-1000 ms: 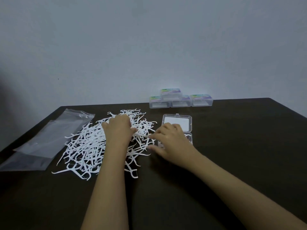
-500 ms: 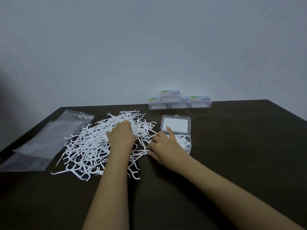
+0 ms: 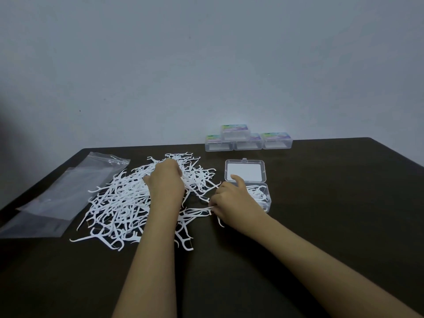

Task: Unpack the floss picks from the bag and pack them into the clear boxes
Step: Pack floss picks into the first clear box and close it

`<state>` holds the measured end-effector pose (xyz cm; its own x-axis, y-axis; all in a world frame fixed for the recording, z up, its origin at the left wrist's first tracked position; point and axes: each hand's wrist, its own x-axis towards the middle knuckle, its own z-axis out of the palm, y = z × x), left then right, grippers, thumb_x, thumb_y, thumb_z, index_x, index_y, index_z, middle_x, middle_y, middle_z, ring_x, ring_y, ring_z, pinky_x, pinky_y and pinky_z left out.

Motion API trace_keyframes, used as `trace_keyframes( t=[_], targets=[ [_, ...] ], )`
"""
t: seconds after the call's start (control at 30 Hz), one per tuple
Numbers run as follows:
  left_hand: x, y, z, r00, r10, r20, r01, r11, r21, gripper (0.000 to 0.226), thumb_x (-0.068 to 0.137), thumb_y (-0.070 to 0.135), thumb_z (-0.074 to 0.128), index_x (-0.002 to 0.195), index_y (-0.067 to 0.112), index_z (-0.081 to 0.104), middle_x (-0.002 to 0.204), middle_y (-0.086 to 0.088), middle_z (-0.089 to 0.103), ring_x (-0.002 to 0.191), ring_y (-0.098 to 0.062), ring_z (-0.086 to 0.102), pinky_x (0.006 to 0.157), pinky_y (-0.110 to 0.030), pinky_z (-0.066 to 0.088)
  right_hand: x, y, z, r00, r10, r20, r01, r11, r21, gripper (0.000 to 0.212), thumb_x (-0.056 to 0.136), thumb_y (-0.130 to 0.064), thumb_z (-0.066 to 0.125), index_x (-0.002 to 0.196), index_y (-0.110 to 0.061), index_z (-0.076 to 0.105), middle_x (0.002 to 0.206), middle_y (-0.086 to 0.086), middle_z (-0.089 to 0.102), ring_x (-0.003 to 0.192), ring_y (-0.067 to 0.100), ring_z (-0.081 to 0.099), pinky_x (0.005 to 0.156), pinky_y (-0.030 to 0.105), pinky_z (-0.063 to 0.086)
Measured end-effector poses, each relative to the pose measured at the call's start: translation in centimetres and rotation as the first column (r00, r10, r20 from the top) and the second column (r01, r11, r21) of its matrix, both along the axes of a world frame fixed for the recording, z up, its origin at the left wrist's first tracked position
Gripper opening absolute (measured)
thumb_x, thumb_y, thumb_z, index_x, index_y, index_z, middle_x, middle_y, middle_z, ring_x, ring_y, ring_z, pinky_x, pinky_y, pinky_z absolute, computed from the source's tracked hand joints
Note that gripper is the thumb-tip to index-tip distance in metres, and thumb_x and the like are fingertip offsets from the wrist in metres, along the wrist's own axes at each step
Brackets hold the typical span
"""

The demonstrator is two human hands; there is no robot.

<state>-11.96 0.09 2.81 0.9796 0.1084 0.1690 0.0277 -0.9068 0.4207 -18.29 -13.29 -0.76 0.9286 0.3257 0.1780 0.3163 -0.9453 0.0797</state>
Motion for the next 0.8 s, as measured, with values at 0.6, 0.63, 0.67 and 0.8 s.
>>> trace_keyframes(
  t=[0.6,0.63,0.67,0.8],
  targets=[
    [-1.1,0.1,1.0,0.926,-0.042,0.375,0.265,0.781,-0.566,0.011,0.077,0.008,0.072,0.083,0.009,0.063,0.065,0.006,0.057,0.060,-0.002,0.056,0.057,-0.007,0.041,-1.0,-3.5,3.2,0.997,-0.074,-0.033,0.069,0.565,0.822,0.007,0.076,-0.006,0.073,0.082,-0.002,0.074,0.066,-0.003,0.067,0.055,-0.004,0.056,0.058,0.004,0.041],
    [-1.0,0.0,0.9,0.929,-0.066,0.364,0.285,0.755,-0.591,0.011,0.076,0.008,0.073,0.083,0.009,0.064,0.064,0.005,0.059,0.055,0.002,0.057,0.053,-0.004,0.039,-0.9,-4.2,3.5,0.995,-0.079,-0.057,0.090,0.514,0.853,0.007,0.074,-0.004,0.074,0.081,-0.002,0.074,0.066,-0.001,0.068,0.053,-0.004,0.055,0.057,0.005,0.043],
    [-1.0,-0.2,0.9,0.931,-0.095,0.353,0.307,0.725,-0.616,0.012,0.075,0.007,0.074,0.083,0.009,0.064,0.063,0.004,0.061,0.051,0.004,0.058,0.051,-0.002,0.039,-0.9,-4.9,3.8,0.993,-0.088,-0.081,0.114,0.477,0.872,0.008,0.074,-0.004,0.075,0.082,-0.003,0.074,0.071,0.005,0.071,0.055,-0.003,0.057,0.059,0.008,0.046],
    [-1.5,-1.9,0.6,0.922,-0.228,0.313,0.384,0.643,-0.662,0.013,0.074,0.004,0.074,0.083,0.008,0.066,0.064,0.000,0.064,0.052,0.002,0.060,0.051,-0.002,0.043,-0.9,-7.5,4.5,0.974,-0.128,-0.187,0.227,0.506,0.832,0.016,0.077,-0.009,0.072,0.092,-0.006,0.073,0.085,0.006,0.071,0.070,0.011,0.064,0.064,0.017,0.053]
  ],
)
